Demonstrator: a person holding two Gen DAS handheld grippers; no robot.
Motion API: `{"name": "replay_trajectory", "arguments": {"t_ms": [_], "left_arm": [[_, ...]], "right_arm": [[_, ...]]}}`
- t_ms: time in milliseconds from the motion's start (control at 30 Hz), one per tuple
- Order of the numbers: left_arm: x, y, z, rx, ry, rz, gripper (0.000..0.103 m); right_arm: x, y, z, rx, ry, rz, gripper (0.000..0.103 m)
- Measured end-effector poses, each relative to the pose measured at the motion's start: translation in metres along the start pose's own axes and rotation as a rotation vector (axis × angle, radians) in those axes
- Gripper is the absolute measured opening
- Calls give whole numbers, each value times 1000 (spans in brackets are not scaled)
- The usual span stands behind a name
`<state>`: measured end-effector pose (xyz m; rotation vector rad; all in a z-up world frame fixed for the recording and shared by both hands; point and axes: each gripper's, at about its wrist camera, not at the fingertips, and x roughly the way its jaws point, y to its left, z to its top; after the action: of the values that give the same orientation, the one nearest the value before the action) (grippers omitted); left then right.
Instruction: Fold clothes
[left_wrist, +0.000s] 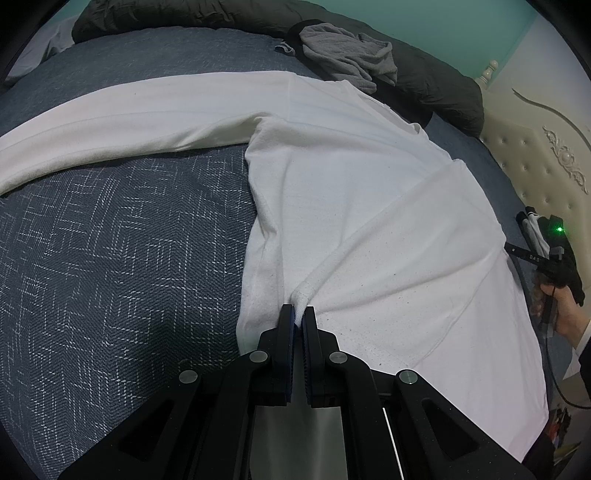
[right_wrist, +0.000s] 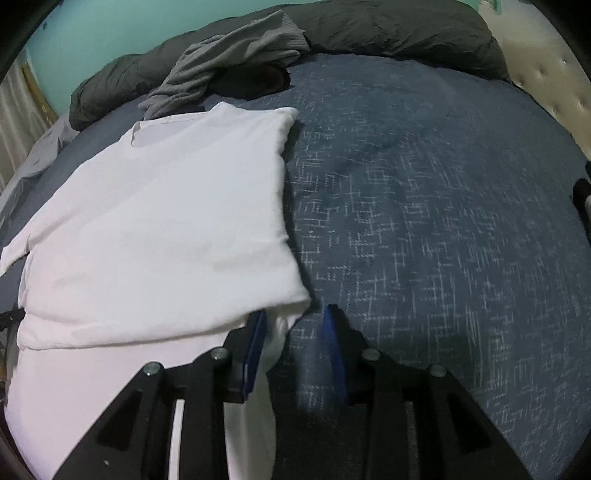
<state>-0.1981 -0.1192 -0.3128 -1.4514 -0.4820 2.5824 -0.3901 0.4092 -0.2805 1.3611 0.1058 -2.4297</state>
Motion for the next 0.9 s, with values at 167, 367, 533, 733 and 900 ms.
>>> {"name": "replay_trajectory", "arguments": {"t_ms": [167, 367, 533, 733, 900], "left_arm": [[0, -1, 0, -2, 0, 0, 4], [0, -2, 1, -2, -1, -1, 4], [0, -2, 0, -2, -2, -3, 4], [1, -4, -2, -11, -6, -2, 4], [0, -1, -1, -8, -5, -3, 4]], "right_arm": [[-2, 0, 8, 9, -14, -15, 5], [-12, 3, 15, -52, -49, -151, 4], [1, 8, 16, -87, -13, -221, 4], [7, 0, 9, -58, -5, -186, 4], [-3, -11, 4, -17, 6, -152, 15]]}}
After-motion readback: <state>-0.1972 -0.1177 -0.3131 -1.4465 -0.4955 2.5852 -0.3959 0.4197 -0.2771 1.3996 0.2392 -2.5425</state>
